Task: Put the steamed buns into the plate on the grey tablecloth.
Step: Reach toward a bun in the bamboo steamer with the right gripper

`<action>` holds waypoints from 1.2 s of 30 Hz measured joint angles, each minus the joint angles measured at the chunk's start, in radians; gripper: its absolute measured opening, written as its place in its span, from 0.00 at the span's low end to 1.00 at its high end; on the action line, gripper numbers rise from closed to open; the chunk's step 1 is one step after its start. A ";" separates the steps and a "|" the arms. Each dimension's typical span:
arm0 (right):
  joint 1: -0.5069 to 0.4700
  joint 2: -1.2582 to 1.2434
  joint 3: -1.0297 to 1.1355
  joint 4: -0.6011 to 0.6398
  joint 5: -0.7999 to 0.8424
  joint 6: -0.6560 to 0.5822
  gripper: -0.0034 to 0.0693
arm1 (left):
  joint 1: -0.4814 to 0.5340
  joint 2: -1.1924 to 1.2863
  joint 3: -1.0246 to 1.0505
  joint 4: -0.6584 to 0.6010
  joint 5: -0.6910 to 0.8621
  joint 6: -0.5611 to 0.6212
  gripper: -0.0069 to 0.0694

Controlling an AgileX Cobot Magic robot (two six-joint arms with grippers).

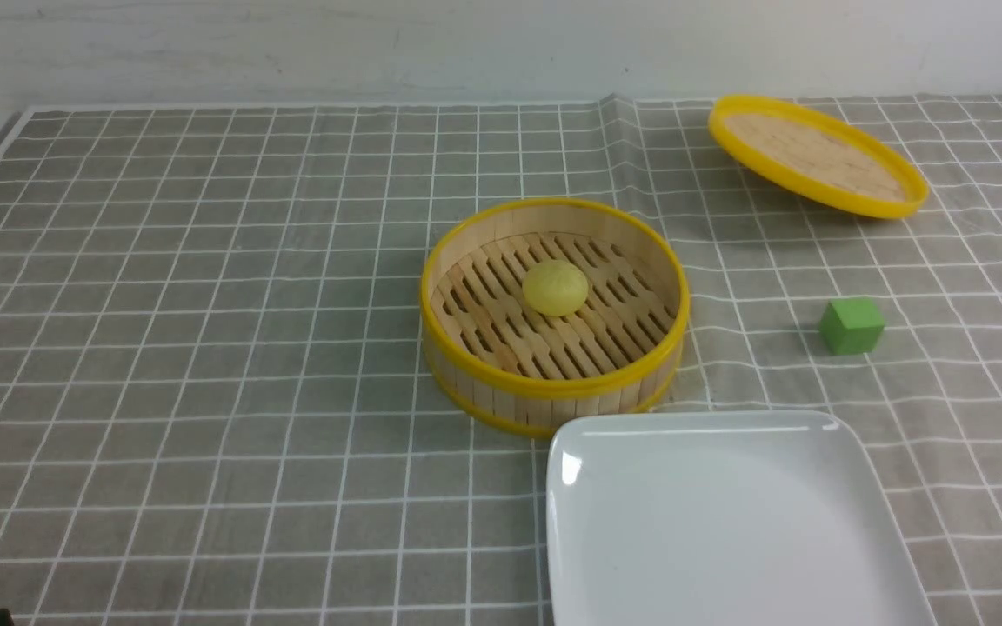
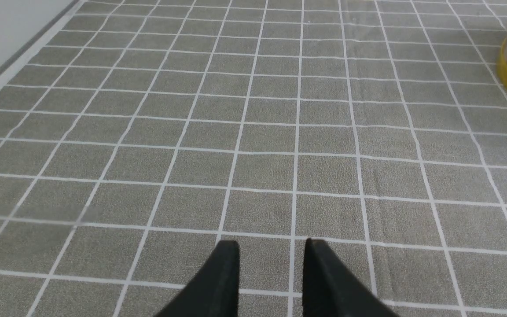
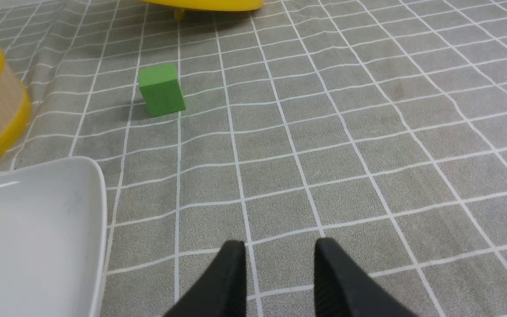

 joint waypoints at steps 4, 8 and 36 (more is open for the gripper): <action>0.000 0.000 0.000 0.000 0.000 0.000 0.38 | 0.000 0.000 0.000 0.000 0.000 0.000 0.41; 0.000 0.000 0.000 0.000 0.000 0.000 0.38 | 0.000 0.000 0.000 0.000 0.000 0.000 0.41; 0.000 0.000 0.011 0.427 -0.061 0.362 0.38 | 0.000 0.000 0.000 0.000 0.000 0.000 0.41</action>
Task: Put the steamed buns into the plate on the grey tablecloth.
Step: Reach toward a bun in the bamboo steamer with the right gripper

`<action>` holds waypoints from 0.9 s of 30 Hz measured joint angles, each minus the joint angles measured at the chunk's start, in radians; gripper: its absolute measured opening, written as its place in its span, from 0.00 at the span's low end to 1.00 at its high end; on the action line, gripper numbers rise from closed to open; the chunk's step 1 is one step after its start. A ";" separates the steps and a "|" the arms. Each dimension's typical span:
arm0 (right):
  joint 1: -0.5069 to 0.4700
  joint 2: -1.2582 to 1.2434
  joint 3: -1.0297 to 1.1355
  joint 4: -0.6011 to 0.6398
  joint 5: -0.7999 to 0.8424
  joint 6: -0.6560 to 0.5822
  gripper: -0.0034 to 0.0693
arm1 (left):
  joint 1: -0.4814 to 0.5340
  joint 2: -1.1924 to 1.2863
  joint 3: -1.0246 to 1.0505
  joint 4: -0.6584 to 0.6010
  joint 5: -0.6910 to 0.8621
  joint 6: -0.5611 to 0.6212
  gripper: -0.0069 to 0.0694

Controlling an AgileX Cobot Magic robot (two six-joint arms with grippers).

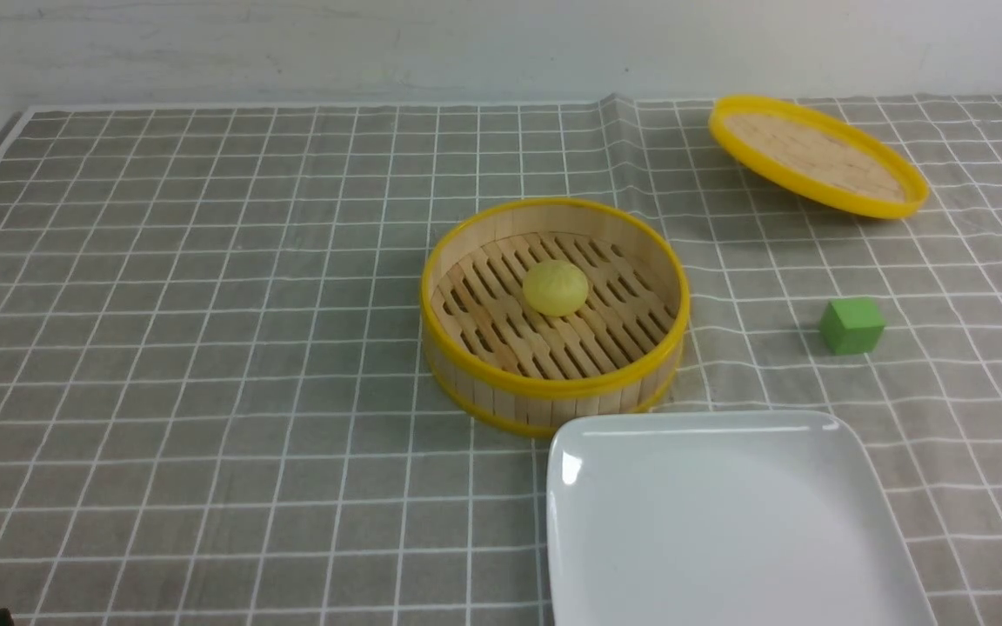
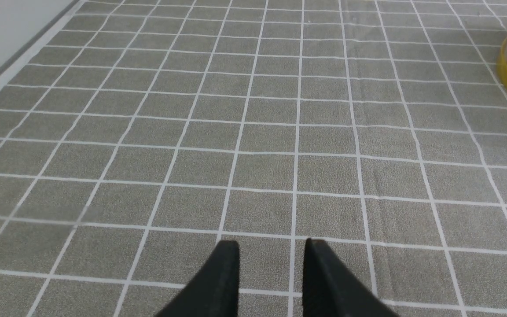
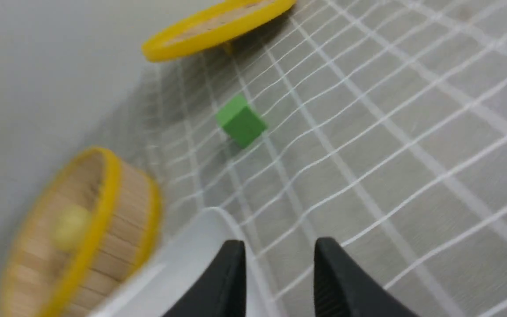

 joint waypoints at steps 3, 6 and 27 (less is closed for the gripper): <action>0.000 0.000 0.000 0.107 0.018 0.077 0.38 | 0.000 0.000 0.000 0.000 0.000 0.000 0.41; 0.000 0.000 0.000 0.143 0.018 0.100 0.38 | 0.000 0.000 0.000 0.000 0.000 0.000 0.41; 0.000 0.585 -0.466 0.123 0.298 -0.419 0.05 | 0.000 0.000 0.000 0.000 0.000 0.000 0.41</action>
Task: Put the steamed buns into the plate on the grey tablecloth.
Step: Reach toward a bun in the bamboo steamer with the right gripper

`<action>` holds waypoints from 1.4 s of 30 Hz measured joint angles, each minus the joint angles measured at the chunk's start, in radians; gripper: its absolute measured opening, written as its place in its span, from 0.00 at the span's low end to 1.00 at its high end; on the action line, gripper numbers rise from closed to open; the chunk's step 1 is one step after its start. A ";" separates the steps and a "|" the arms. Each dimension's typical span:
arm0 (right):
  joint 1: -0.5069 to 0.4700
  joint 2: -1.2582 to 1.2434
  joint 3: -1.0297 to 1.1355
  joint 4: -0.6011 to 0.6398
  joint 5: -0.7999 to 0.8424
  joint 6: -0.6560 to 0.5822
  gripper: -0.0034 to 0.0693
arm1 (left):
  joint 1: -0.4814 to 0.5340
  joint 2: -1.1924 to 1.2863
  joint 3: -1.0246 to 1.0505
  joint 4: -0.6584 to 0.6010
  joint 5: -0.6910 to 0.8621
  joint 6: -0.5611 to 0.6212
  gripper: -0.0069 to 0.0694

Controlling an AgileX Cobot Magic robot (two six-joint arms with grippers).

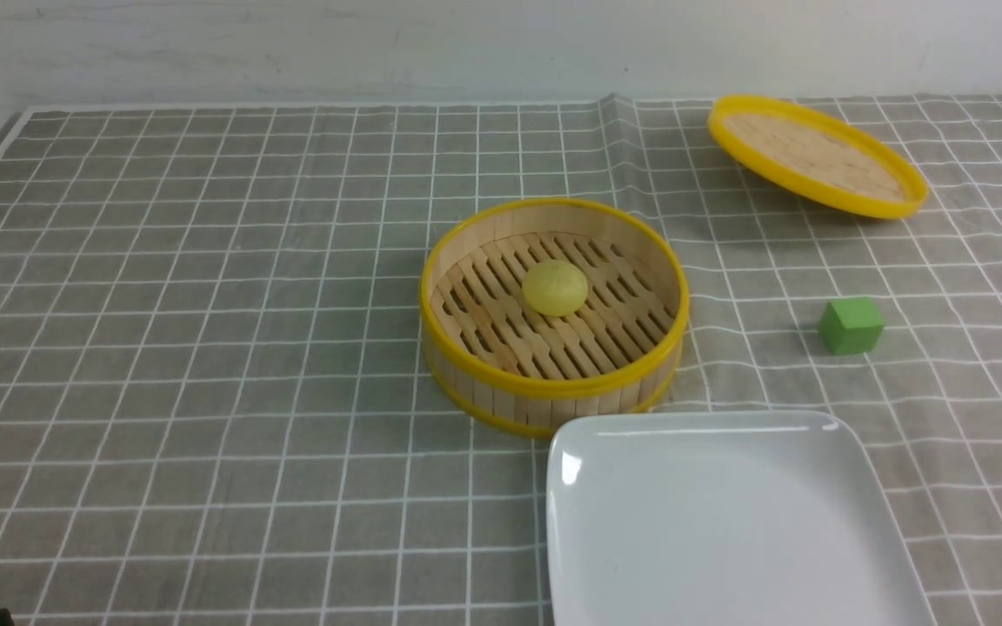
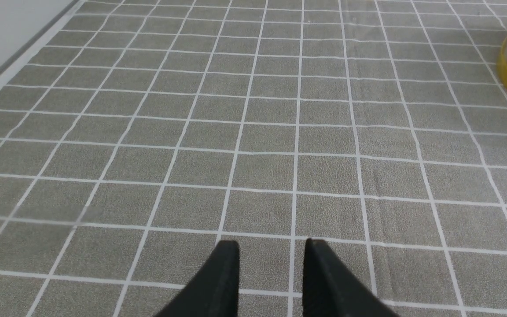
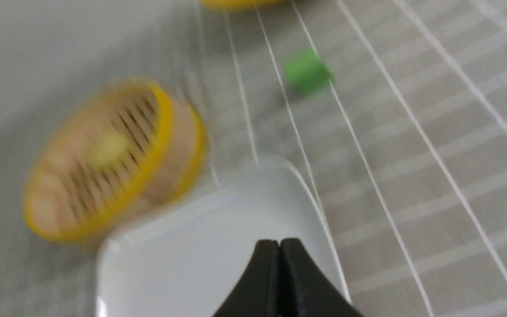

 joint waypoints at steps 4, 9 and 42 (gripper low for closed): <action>0.000 0.405 -0.151 0.061 0.220 -0.175 0.05 | 0.000 0.000 0.000 0.000 0.000 0.000 0.41; 0.018 0.720 -0.346 0.210 0.339 -0.412 0.06 | 0.000 0.000 0.000 0.000 0.000 0.000 0.41; 0.516 1.566 -1.578 -0.191 0.409 -0.265 0.24 | 0.000 0.000 0.000 0.001 0.000 0.000 0.41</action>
